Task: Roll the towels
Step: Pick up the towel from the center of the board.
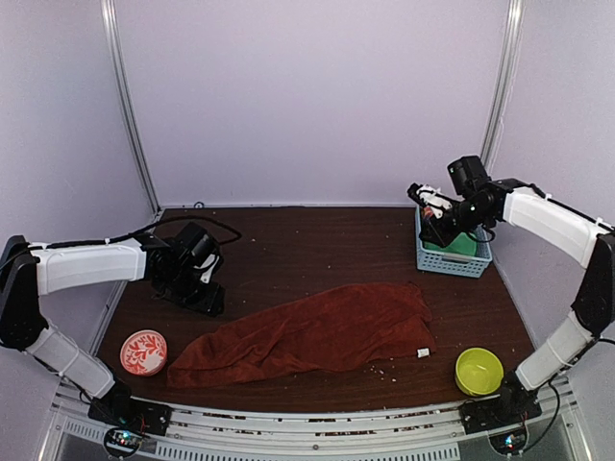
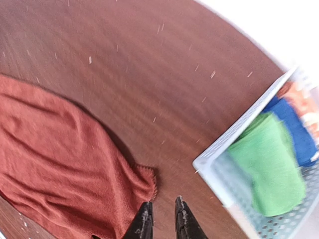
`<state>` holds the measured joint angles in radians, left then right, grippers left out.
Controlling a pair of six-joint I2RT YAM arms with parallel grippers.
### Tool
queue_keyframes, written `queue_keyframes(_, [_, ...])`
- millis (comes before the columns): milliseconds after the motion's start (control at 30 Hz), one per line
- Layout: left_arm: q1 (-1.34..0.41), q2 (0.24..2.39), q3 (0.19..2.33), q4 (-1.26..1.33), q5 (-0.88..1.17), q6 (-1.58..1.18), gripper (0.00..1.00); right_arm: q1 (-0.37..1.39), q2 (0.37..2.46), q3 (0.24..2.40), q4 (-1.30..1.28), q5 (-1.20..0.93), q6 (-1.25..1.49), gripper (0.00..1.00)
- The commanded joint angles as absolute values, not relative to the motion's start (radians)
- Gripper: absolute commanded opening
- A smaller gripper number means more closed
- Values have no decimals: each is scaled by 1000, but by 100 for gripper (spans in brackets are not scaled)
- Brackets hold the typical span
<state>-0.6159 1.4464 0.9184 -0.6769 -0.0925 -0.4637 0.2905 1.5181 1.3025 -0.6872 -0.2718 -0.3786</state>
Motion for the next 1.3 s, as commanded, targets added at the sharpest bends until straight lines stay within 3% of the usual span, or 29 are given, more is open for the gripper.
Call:
queue_keyframes(0, [-610, 1443, 930, -638, -85, -449, 58, 297, 1624, 1211, -673, -230, -398, 17])
queue_keyframes(633, [-609, 1395, 891, -647, -100, -465, 58, 299, 1903, 1281, -625, -240, -408, 29])
queue_keyframes(767, [-609, 1406, 891, -647, -103, -462, 59, 299, 1938, 1296, -645, -290, -409, 22])
queue_keyframes(867, [-609, 1407, 890, -647, -113, -462, 59, 299, 1944, 1307, -661, -305, -410, 6])
queue_keyframes(933, [-608, 1408, 888, -647, -116, -462, 59, 298, 1920, 1319, -680, -298, -413, 0])
queue_keyframes(1267, [-595, 1412, 860, -642, -124, -486, 62, 277, 1473, 1254, -659, -166, -361, 0])
